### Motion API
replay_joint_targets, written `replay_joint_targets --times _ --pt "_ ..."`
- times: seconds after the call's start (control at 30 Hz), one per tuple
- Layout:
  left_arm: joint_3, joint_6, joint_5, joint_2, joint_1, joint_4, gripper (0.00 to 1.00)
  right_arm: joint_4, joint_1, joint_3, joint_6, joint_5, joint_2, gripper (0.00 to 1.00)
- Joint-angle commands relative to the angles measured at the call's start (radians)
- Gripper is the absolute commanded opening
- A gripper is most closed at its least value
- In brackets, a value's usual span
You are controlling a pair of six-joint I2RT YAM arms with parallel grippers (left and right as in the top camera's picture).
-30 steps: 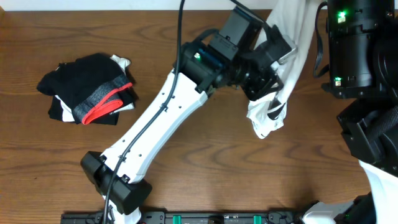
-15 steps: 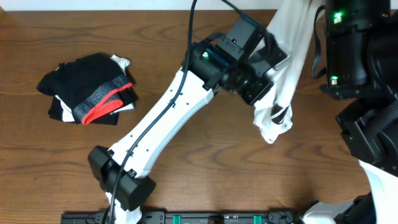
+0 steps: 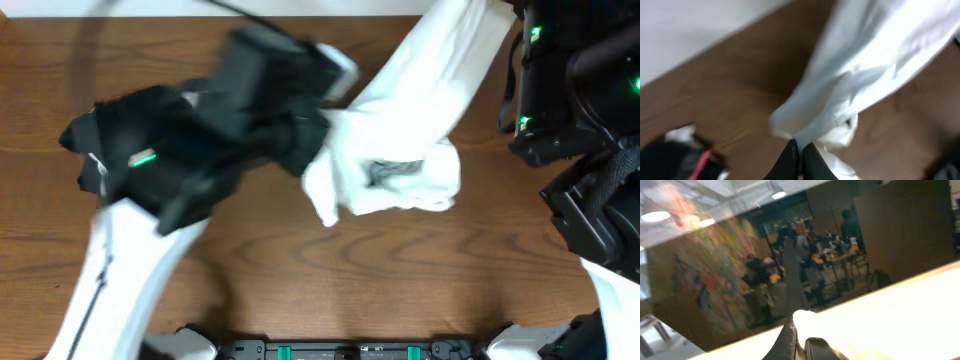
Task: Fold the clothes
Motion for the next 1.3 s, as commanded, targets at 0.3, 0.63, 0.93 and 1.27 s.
replay_joint_targets --times 0.3,0.63,0.93,1.27 --pt "0.005 -0.015 -0.029 -0.196 0.300 -0.034 0.06 -0.261 -0.090 0.010 0.330 -0.135 -0.066 0.05" --pt "0.005 0.000 -0.029 -0.234 0.408 -0.021 0.06 -0.431 -0.518 0.010 0.298 -0.742 -0.066 0.01" --pt "0.034 -0.021 0.011 -0.234 0.408 0.094 0.06 -0.558 -0.576 0.010 -0.303 -0.952 -0.053 0.01" --pt "0.237 -0.041 0.021 -0.233 0.408 0.087 0.06 -0.692 -0.576 0.010 -0.305 -0.661 -0.035 0.01"
